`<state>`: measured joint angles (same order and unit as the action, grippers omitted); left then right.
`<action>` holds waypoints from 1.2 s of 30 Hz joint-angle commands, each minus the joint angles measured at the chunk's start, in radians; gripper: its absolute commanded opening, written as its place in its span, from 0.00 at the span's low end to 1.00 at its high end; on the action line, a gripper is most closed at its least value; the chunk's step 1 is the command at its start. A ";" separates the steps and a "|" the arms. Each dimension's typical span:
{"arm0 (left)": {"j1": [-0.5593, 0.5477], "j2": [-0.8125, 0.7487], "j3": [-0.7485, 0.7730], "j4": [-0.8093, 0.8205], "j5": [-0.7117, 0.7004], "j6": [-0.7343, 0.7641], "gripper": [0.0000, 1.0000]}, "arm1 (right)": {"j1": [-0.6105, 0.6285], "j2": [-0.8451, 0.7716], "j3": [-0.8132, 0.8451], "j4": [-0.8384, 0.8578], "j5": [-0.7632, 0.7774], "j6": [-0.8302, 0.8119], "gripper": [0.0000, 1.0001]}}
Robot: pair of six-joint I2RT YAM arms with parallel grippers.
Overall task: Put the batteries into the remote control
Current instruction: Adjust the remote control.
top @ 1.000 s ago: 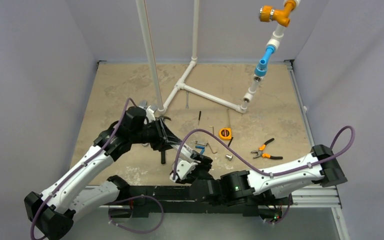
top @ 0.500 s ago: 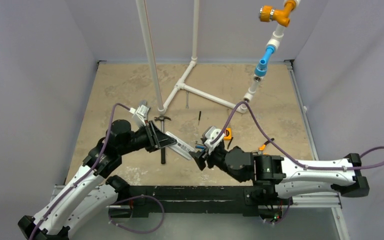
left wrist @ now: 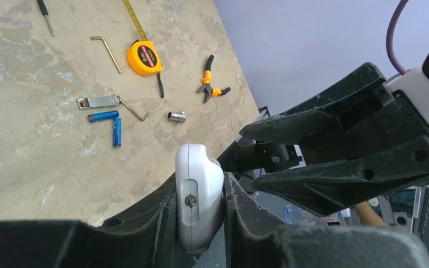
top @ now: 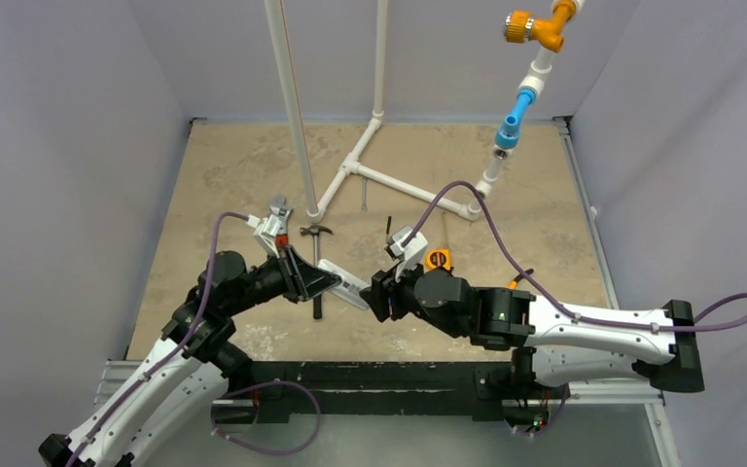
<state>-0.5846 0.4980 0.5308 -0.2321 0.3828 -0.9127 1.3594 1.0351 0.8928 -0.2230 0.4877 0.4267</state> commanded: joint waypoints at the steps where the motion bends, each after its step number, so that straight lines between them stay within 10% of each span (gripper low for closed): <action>1: 0.005 0.024 -0.005 0.176 0.099 0.053 0.00 | -0.005 -0.073 -0.015 0.037 -0.047 0.078 0.51; 24: 0.005 0.209 0.101 0.161 0.271 -0.034 0.00 | -0.001 0.055 0.024 -0.032 -0.173 -0.233 0.80; 36: 0.005 0.208 0.099 0.114 0.187 -0.097 0.00 | 0.047 0.059 0.004 -0.001 -0.107 -0.236 0.35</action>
<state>-0.5846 0.7067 0.5865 -0.1211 0.6121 -0.9844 1.3876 1.1244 0.8700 -0.2840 0.3687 0.2062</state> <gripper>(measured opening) 0.259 0.475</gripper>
